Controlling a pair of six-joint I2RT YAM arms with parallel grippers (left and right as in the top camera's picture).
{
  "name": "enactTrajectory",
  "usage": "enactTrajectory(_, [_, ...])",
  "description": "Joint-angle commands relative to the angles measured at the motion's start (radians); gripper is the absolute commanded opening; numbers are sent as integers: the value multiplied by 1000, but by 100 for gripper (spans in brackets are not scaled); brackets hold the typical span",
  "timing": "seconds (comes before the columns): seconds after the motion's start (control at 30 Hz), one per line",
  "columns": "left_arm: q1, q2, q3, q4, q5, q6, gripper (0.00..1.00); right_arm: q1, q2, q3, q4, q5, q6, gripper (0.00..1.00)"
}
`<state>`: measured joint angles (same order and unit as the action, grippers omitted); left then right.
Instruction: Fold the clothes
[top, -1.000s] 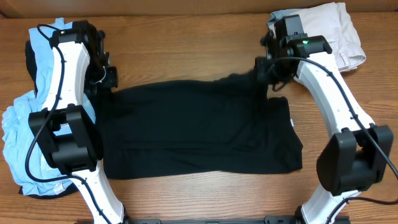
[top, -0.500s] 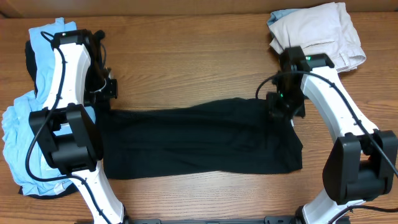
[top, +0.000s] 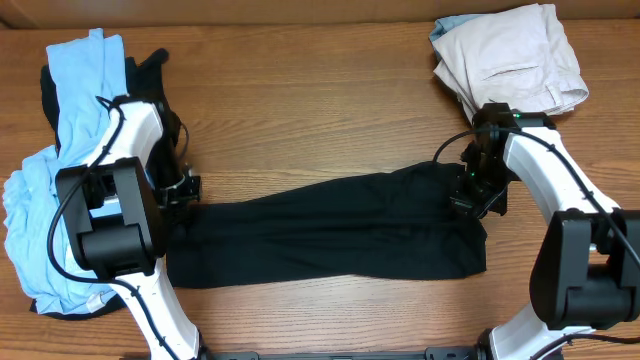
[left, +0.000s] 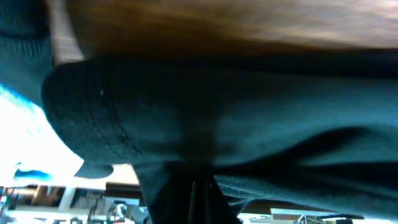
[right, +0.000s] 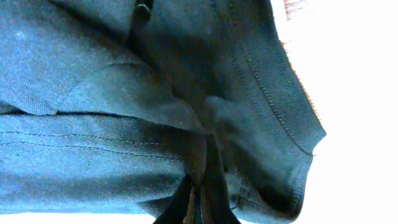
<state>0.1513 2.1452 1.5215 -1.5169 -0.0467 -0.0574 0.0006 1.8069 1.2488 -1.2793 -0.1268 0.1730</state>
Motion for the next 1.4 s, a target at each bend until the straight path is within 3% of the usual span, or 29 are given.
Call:
enactTrajectory(0.0, [5, -2, -9, 2, -87, -55, 4, -8, -40, -5, -12, 22, 2, 22])
enactTrajectory(0.03, [5, -3, -9, 0, -87, -55, 9, -8, -40, -5, -13, 21, -4, 36])
enactTrajectory(0.1, [3, -3, -9, 0, -84, -55, 33, -8, -40, -5, -12, 21, -5, 56])
enactTrajectory(0.17, [-1, -3, -9, 10, -84, -55, 82, -8, -40, -5, -4, 21, -5, 63])
enactTrajectory(0.2, [-3, -3, -9, 19, -83, -55, 95, -8, -40, -5, 1, 21, -5, 64])
enactTrajectory(0.23, [-4, -5, -9, 31, -83, -55, 100, -8, -40, -5, 5, 21, -5, 64])
enactTrajectory(0.4, [-10, -81, -9, 117, -58, -63, 100, -8, -45, 2, 18, 14, -21, 64])
enactTrajectory(0.5, [-10, -213, -9, 179, 7, -58, 100, -7, -84, 26, 18, -8, -51, 64])
enactTrajectory(0.77, [-10, -600, -29, 234, 112, -44, 100, 26, -377, 34, 22, -77, -95, 69])
enactTrajectory(1.03, [-6, -805, -357, 375, 143, -56, 100, 71, -490, 23, -17, -77, -91, 73])
enactTrajectory(1.37, [42, -851, -694, 665, 59, -92, 100, 78, -481, 20, -26, -77, -92, 73])
